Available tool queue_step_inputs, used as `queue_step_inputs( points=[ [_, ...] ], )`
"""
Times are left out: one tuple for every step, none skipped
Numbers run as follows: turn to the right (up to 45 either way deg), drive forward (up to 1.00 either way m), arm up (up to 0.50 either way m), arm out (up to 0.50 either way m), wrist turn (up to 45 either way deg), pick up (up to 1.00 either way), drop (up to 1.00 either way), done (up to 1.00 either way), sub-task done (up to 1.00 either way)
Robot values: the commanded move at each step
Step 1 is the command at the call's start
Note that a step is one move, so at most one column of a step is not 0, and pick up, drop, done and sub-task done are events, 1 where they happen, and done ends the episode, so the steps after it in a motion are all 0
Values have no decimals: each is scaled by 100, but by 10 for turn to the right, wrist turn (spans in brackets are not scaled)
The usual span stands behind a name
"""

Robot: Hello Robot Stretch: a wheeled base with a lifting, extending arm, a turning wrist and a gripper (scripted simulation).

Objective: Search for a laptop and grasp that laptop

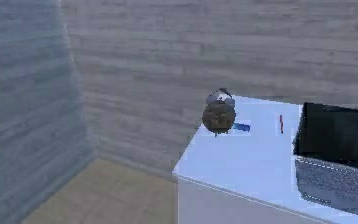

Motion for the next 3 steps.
queue_step_inputs(
  points=[
    [-390,0,0,0,0,0,0,0,0],
    [0,0,50,0,0,0,0,0,0],
    [0,0,38,0,0,0,0,0,0]
  ],
)
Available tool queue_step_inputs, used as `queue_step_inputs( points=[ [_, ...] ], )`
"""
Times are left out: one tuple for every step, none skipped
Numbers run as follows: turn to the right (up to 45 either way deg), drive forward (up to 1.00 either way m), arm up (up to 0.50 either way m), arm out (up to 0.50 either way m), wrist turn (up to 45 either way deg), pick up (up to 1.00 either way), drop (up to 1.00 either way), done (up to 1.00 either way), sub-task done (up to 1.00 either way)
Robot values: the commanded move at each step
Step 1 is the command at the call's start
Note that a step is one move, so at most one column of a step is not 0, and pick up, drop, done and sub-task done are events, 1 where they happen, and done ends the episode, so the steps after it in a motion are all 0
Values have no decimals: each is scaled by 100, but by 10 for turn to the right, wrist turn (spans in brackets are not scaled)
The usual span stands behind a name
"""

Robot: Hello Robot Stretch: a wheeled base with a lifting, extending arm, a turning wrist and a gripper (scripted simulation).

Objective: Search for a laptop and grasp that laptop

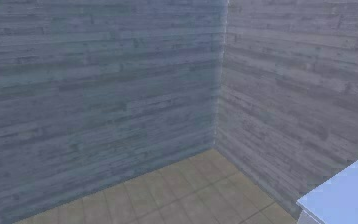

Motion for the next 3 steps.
queue_step_inputs(
  points=[
    [0,0,0,30,0,0,0,0,0],
    [0,0,0,0,450,0,0,0,0],
    [0,0,0,0,450,0,0,0,0]
  ],
)
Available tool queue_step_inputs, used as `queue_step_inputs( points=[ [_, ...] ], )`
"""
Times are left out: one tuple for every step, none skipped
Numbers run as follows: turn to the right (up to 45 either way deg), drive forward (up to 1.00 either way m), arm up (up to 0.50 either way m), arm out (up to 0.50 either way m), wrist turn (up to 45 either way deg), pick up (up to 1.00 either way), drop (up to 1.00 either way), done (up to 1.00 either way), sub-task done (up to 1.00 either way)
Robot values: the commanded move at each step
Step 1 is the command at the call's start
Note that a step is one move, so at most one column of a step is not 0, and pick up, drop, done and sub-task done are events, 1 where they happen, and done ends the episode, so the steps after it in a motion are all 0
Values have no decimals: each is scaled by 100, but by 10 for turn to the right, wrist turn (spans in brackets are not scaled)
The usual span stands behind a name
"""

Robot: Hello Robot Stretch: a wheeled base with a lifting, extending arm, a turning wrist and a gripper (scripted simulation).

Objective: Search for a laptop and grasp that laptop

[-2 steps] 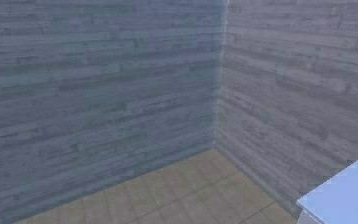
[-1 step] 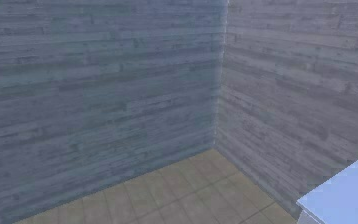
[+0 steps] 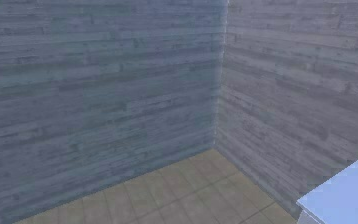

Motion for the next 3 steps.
queue_step_inputs(
  points=[
    [0,0,0,0,360,0,0,0,0],
    [0,0,-12,0,0,0,0,0,0],
    [0,0,0,0,0,100,0,0,0]
  ],
)
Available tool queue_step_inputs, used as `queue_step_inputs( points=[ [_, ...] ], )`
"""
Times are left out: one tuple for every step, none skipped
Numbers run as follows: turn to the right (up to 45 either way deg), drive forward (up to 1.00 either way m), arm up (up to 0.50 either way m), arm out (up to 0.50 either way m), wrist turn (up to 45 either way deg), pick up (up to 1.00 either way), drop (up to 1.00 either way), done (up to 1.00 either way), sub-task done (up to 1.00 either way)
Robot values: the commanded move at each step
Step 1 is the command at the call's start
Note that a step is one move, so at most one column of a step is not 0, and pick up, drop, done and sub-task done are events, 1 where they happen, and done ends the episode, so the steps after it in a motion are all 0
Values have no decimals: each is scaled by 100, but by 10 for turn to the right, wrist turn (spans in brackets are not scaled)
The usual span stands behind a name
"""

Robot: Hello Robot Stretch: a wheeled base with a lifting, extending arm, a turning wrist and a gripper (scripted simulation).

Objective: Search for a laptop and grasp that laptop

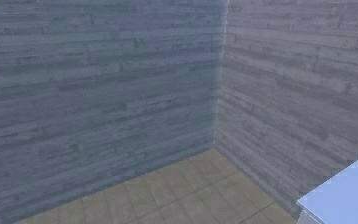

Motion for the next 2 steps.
queue_step_inputs(
  points=[
    [0,0,10,0,0,0,0,0,0],
    [0,0,0,0,0,0,0,100,0]
  ],
)
